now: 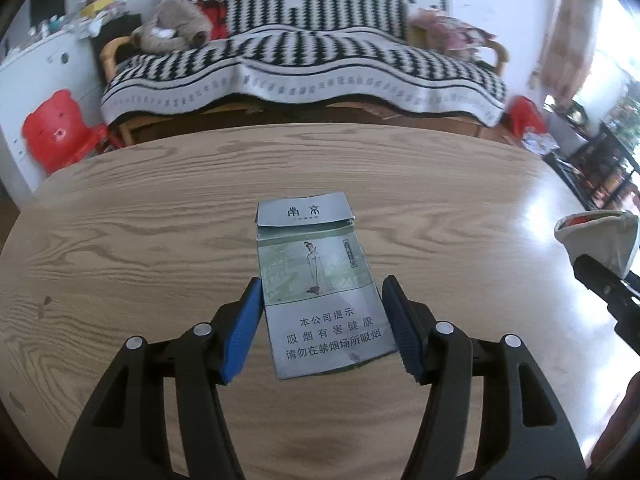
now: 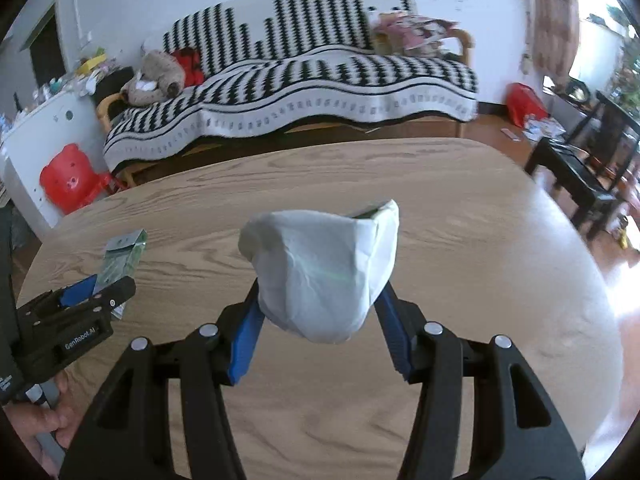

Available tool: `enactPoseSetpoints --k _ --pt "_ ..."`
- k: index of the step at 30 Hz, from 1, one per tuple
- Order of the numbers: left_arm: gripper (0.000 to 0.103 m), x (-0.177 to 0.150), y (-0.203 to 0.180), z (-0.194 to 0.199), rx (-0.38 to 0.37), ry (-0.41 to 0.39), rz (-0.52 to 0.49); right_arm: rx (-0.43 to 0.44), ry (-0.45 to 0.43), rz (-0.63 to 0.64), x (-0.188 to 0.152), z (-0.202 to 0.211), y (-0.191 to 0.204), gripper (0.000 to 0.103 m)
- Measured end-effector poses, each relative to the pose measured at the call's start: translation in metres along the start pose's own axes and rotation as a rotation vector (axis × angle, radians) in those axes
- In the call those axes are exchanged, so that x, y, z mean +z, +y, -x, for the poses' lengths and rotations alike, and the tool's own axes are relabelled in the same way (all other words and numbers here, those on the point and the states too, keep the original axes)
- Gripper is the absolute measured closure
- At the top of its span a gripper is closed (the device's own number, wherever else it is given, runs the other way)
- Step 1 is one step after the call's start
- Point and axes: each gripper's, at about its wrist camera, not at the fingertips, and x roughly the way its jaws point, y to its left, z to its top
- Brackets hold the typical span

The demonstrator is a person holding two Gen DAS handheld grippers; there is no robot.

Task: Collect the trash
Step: 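Grasp the cigarette box with the left tool while the right tool grasps the white paper cup, then carry the cigarette box and paper cup over the bin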

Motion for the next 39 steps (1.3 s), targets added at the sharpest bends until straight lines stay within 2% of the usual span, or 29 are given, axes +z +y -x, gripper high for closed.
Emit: enactPoseSetpoints --k 3,11,17,23,28,31,34,39 --pt "0.044 -0.010 -0.032 0.015 -0.045 -0.006 -0.038 -0.018 -0.010 -0.043 -0.009 0.025 -0.031 0.049" --pt "0.044 -0.043 -0.140 0.047 -0.183 -0.019 -0.182 -0.146 -0.044 -0.146 -0.052 0.099 -0.134 0.049" --pt "0.044 -0.073 -0.233 0.070 -0.308 -0.035 -0.318 -0.243 -0.043 -0.265 -0.102 0.147 -0.217 0.049" --pt "0.044 -0.117 -0.315 0.083 -0.440 -0.024 -0.457 -0.329 -0.048 -0.374 -0.156 0.193 -0.289 0.049" --pt "0.044 -0.150 -0.362 0.090 -0.533 -0.005 -0.549 -0.381 -0.031 -0.459 -0.203 0.215 -0.336 0.049" --pt "0.044 -0.171 -0.385 0.093 -0.570 0.016 -0.608 -0.381 -0.013 -0.517 -0.227 0.221 -0.355 0.049" --pt "0.044 -0.195 -0.406 0.091 -0.603 0.051 -0.659 -0.376 0.014 -0.561 -0.243 0.218 -0.371 0.049" --pt "0.044 -0.221 -0.420 0.088 -0.634 0.091 -0.716 -0.378 0.039 -0.587 -0.252 0.216 -0.382 0.049"
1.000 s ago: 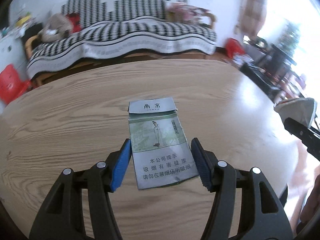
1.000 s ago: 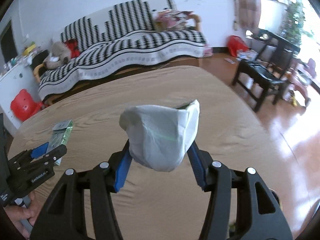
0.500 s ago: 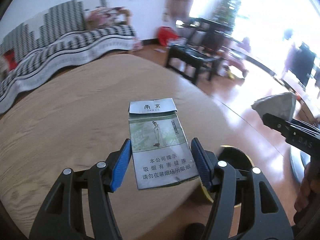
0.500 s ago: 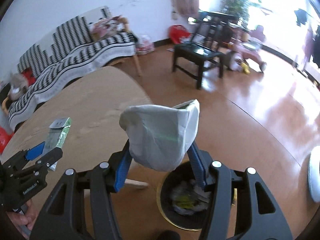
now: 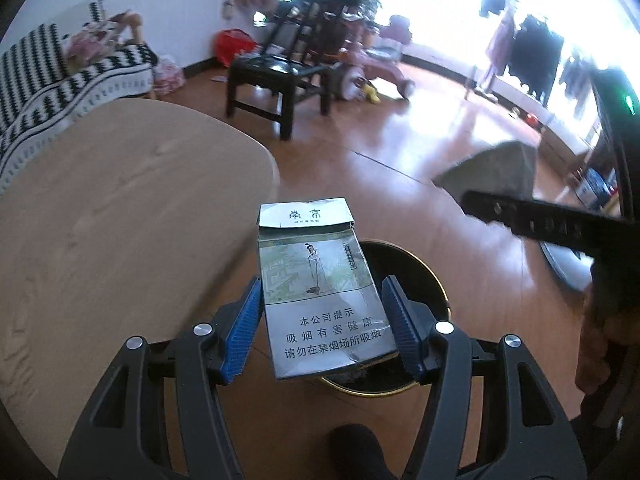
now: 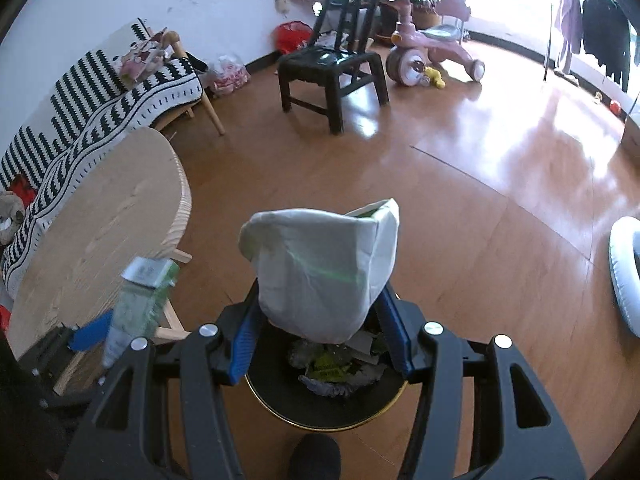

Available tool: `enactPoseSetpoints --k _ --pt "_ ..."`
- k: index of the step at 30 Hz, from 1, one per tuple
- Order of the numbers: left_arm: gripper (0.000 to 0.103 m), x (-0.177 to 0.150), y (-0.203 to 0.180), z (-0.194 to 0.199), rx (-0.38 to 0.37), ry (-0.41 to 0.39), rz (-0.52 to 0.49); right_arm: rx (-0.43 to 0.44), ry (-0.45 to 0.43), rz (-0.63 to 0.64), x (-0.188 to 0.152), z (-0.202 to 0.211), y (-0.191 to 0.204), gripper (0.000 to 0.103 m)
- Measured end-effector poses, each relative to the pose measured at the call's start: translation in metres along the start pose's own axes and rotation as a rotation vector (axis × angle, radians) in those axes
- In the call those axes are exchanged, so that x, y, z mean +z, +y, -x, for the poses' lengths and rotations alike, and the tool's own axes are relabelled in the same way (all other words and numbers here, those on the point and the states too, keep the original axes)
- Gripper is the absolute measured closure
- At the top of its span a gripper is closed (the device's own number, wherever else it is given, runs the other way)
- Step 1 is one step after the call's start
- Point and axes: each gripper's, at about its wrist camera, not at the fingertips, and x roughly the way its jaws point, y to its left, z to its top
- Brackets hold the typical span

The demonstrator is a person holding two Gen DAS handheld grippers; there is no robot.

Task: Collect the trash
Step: 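Carry the cigarette box and paper cup over the bin, then open both tools to drop the box and cup into the bin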

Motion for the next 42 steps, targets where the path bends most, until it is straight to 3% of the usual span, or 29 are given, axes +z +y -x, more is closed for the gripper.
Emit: enactPoseSetpoints --k 33,34,38,42 --pt "0.044 0.001 0.001 -0.020 -0.006 0.049 -0.017 0.020 0.020 -0.006 0.004 -0.004 -0.001 0.048" --pt "0.043 0.001 0.001 -0.021 -0.006 0.051 -0.017 0.019 0.018 -0.009 0.004 -0.003 -0.002 0.047" --pt "0.039 0.000 0.004 -0.026 -0.013 0.068 -0.005 0.016 0.001 -0.022 0.004 -0.001 -0.004 0.029" --pt "0.033 -0.001 0.004 -0.028 -0.011 0.066 -0.001 0.016 -0.003 -0.023 0.005 0.000 -0.004 0.027"
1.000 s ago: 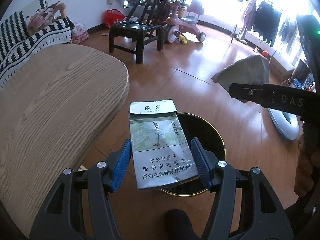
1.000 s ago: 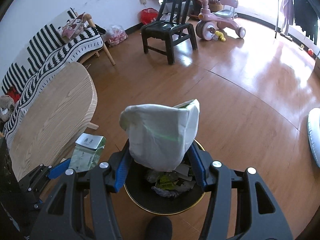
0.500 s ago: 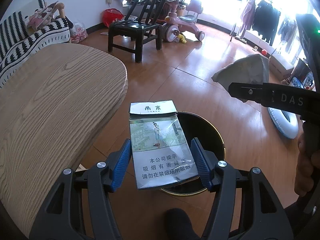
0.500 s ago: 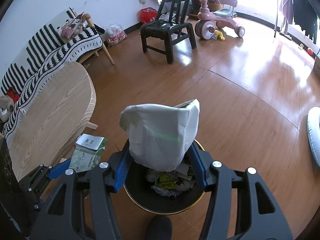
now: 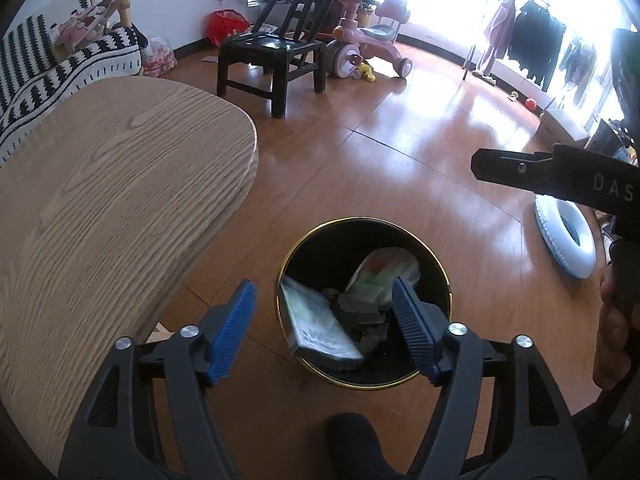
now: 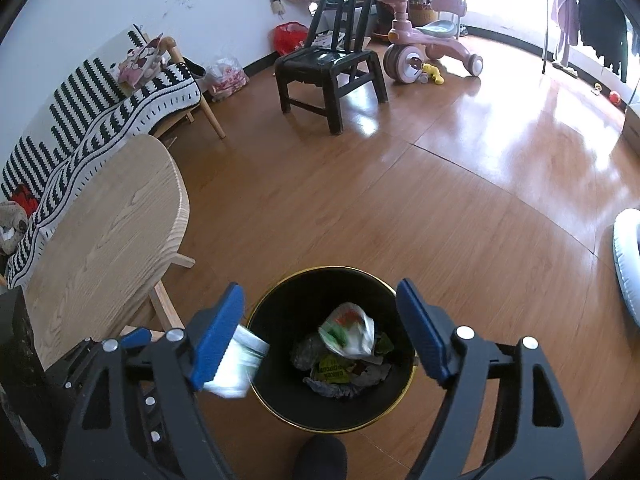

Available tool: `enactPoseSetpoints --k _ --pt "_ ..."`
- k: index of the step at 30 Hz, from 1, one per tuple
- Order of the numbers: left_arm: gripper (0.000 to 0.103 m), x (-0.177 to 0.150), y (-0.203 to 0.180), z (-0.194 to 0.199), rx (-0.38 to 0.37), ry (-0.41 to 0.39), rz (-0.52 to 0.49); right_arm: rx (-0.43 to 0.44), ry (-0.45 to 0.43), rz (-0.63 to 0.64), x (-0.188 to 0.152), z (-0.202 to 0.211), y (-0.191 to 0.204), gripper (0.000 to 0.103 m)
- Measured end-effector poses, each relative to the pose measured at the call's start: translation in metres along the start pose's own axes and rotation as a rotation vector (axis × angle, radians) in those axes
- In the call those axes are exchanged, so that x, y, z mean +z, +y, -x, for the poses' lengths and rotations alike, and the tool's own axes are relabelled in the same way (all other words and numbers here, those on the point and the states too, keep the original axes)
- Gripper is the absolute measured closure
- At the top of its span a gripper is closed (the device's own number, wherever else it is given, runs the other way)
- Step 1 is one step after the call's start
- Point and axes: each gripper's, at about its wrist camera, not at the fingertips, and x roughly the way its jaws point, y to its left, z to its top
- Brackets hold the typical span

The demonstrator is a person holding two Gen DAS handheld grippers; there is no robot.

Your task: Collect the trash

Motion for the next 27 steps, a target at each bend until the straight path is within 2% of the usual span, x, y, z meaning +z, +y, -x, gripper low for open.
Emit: enactPoseSetpoints --k 13,16,19,22,25,27 --pt "0.033 0.002 0.003 0.014 0.001 -0.019 -0.003 0.013 -0.002 0.021 0.004 0.001 0.011 0.027" --pt "0.025 0.004 0.016 0.032 0.021 -0.053 0.008 0.027 -0.012 0.038 0.009 0.004 0.024 0.025" --pt "0.024 0.004 0.042 0.056 0.055 -0.095 0.040 0.059 -0.019 0.071 0.014 0.005 0.052 0.025" --pt "0.017 0.001 0.081 0.083 0.107 -0.127 0.105 0.096 -0.027 0.131 0.018 0.007 0.093 0.021" --pt "0.012 -0.010 0.137 0.116 0.171 -0.157 0.216 0.140 -0.035 0.211 0.018 0.009 0.141 0.016" --pt "0.012 -0.020 0.168 0.135 0.207 -0.165 0.288 0.166 -0.034 0.264 0.015 0.009 0.172 0.014"
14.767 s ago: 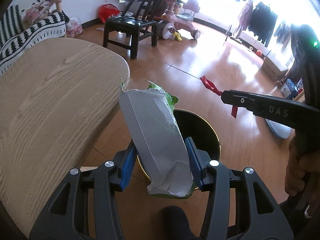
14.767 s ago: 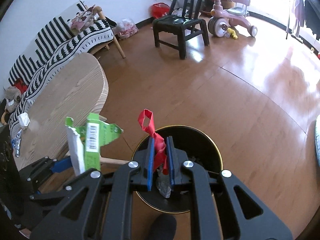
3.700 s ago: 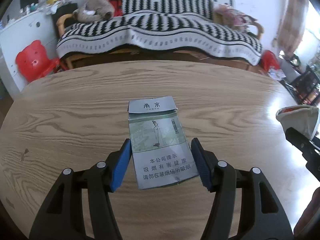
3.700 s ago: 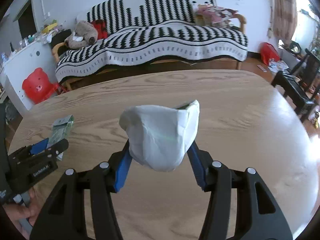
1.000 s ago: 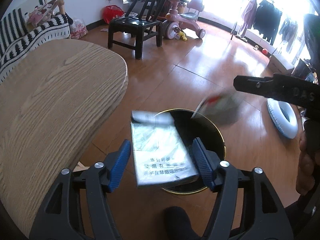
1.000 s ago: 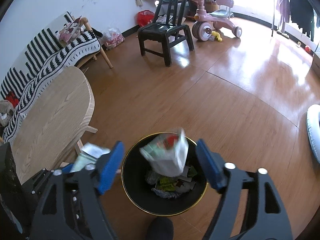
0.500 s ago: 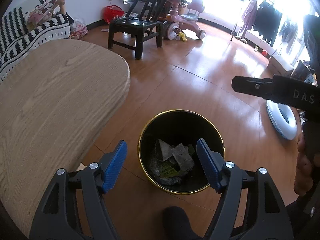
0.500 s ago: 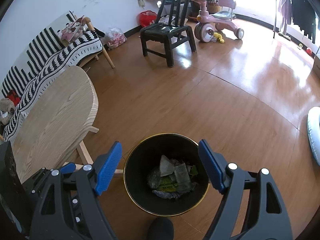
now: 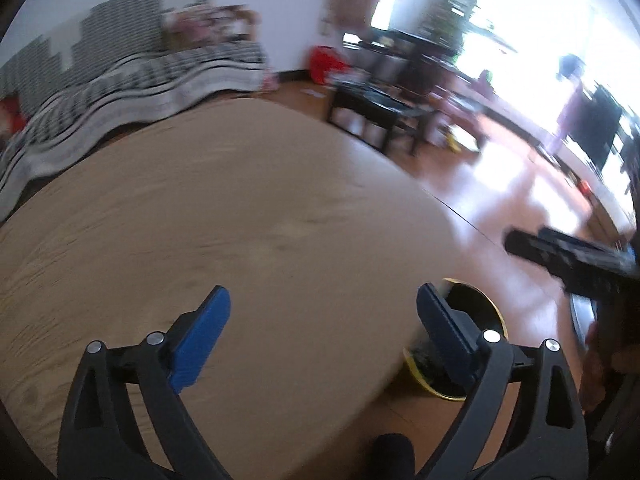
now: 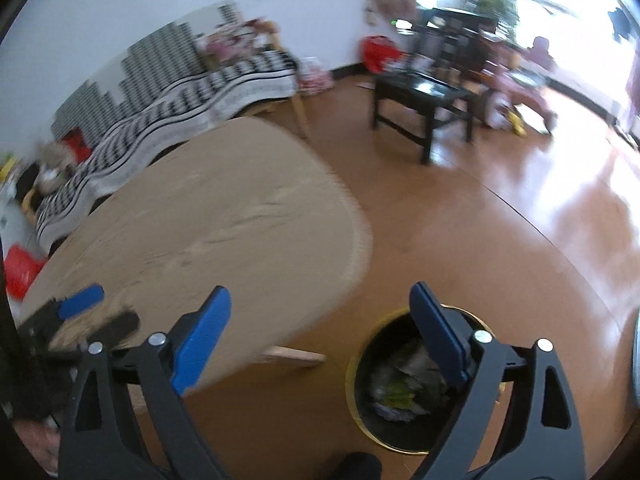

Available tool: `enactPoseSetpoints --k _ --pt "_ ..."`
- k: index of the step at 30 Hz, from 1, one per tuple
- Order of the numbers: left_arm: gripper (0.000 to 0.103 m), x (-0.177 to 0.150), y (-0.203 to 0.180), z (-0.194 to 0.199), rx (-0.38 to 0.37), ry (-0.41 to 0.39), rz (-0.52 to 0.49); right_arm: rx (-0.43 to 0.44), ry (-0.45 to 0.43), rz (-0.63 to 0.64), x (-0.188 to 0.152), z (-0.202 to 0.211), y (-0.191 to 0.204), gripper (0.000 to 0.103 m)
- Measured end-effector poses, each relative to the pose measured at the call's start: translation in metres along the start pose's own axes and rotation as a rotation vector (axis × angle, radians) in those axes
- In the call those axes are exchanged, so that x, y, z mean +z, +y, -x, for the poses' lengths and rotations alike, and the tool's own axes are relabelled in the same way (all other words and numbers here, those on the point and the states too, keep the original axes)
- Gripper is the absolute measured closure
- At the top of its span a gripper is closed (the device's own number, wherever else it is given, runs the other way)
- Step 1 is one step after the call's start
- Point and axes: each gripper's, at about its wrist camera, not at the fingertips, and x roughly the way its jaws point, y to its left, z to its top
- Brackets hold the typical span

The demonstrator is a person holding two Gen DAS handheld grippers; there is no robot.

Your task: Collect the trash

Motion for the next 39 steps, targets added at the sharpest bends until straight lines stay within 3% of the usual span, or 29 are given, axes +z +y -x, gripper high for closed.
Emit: enactPoseSetpoints --k 4,13,22,27,39 --pt "0.011 -0.004 0.072 0.030 0.111 -0.012 0.119 0.066 -0.001 0.096 0.008 -0.008 0.068 0.012" --pt "0.009 -0.045 0.193 0.099 0.334 -0.050 0.264 0.200 0.014 0.274 0.007 -0.030 0.212 0.011" --pt "0.009 -0.087 0.271 0.131 0.438 -0.040 0.377 0.274 0.045 0.394 -0.012 -0.062 0.326 0.011" --pt "0.009 -0.098 0.298 0.141 0.463 -0.042 0.418 0.285 0.054 0.444 -0.021 -0.076 0.363 0.011" --pt "0.009 -0.098 0.313 0.144 0.462 -0.050 0.437 0.291 0.071 0.466 -0.028 -0.090 0.379 0.011"
